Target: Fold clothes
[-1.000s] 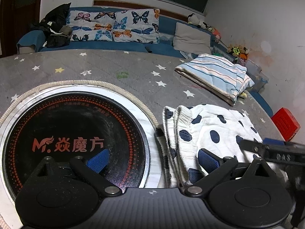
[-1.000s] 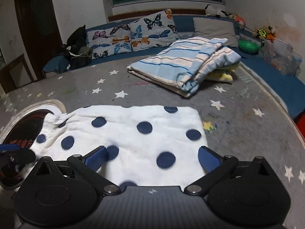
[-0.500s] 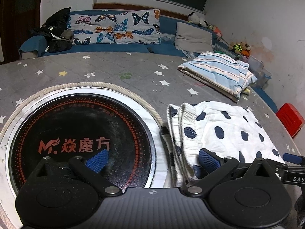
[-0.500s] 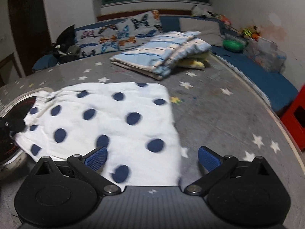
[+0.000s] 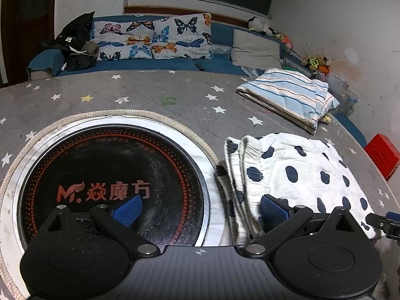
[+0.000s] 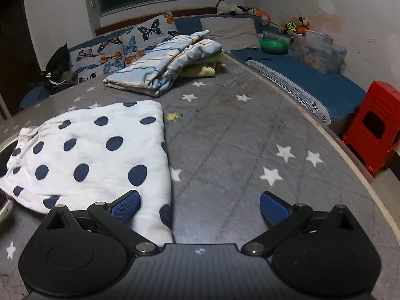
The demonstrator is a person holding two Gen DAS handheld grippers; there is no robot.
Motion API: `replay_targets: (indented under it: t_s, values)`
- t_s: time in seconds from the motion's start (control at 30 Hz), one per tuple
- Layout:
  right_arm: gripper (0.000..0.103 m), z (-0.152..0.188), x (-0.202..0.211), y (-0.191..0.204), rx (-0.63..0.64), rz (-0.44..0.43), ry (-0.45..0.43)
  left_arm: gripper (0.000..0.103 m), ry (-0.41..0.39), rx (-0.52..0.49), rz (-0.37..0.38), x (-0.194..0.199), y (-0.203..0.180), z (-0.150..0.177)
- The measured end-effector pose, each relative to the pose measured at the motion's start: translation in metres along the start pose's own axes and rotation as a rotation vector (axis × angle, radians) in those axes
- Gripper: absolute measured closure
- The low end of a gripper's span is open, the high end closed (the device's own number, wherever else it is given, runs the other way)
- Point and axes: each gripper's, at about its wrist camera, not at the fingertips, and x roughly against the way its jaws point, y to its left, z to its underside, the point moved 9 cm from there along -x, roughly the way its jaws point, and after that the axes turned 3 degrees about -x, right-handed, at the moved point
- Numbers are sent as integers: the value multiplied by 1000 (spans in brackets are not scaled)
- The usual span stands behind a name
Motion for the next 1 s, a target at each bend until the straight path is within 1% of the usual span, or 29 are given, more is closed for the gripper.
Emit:
replay_targets:
  t_s: [0.13, 0.37, 0.43, 0.63, 1.0]
  values:
    - [0, -3, 12, 2, -5, -8, -32, 0, -8, 2, 5, 5, 0, -1]
    - [0, -2, 30, 21, 33, -53, -71, 0, -18, -5, 42, 19, -8, 3]
    - [0, 2, 36, 27, 40, -78, -70, 0, -22, -8, 54, 24, -10, 5]
    - [0, 21, 50, 46, 111, -114, -71, 0, -23, -20, 76, 33, -16, 11]
    - [0, 39, 58, 62, 111, -154, -65, 0, -3, -43, 85, 42, -26, 25]
